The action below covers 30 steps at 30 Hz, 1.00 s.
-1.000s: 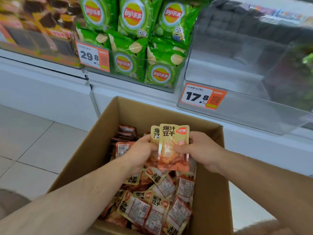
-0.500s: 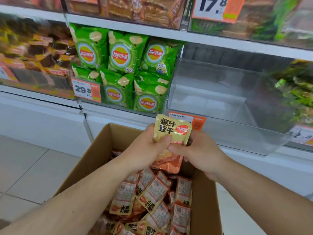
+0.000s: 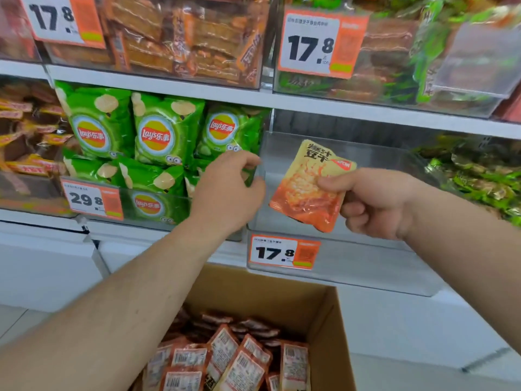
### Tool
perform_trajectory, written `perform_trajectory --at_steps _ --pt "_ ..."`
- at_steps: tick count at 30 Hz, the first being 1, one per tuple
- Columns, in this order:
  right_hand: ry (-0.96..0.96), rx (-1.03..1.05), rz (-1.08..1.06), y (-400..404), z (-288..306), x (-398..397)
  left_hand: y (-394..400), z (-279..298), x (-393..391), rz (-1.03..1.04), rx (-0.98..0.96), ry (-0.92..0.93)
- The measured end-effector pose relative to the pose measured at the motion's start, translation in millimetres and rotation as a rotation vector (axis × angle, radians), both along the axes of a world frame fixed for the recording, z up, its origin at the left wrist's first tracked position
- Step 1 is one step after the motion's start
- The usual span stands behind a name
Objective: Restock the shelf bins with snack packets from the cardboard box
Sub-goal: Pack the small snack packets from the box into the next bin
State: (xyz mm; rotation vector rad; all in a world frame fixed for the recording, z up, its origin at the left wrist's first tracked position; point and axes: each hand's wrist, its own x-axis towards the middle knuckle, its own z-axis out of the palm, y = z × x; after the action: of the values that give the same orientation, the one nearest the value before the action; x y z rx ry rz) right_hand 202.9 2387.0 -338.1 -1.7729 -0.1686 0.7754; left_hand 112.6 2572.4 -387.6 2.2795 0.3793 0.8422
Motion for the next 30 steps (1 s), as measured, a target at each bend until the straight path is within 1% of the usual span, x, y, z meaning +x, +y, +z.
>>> perform_trajectory --at_steps 2,4,6,9,13,16,19,22,25,28,30 --pt "-0.049 -0.108 -0.054 14 -10 30 1 -4 12 -0.012 0.042 0.041" --pt "-0.127 -0.221 -0.079 30 -24 57 1 -12 16 -0.023 0.000 0.057" --pt "-0.195 -0.274 -0.072 50 -39 78 1 -17 16 -0.019 -0.022 0.069" --pt "-0.274 -0.300 -0.056 80 -55 104 0 -17 14 -0.004 -0.010 0.070" --pt "-0.392 -0.343 -0.106 107 -73 126 -2 -17 12 0.009 -0.052 0.075" --pt "-0.435 -0.281 -0.145 117 -81 135 -2 -16 12 -0.001 -0.081 0.062" --pt "-0.427 -0.231 -0.192 122 -88 140 0 -19 13 0.002 -0.132 0.054" --pt "-0.455 -0.262 -0.276 122 -92 142 0 -18 11 -0.012 -0.145 0.056" --pt "-0.552 -0.298 -0.328 122 -90 140 -2 -16 10 -0.020 -0.155 0.061" --pt "-0.602 -0.345 -0.306 123 -85 136 -1 -16 9 -0.023 -0.165 0.070" --pt "-0.587 -0.375 -0.281 124 -81 135 -1 -16 9 -0.021 -0.166 0.078"
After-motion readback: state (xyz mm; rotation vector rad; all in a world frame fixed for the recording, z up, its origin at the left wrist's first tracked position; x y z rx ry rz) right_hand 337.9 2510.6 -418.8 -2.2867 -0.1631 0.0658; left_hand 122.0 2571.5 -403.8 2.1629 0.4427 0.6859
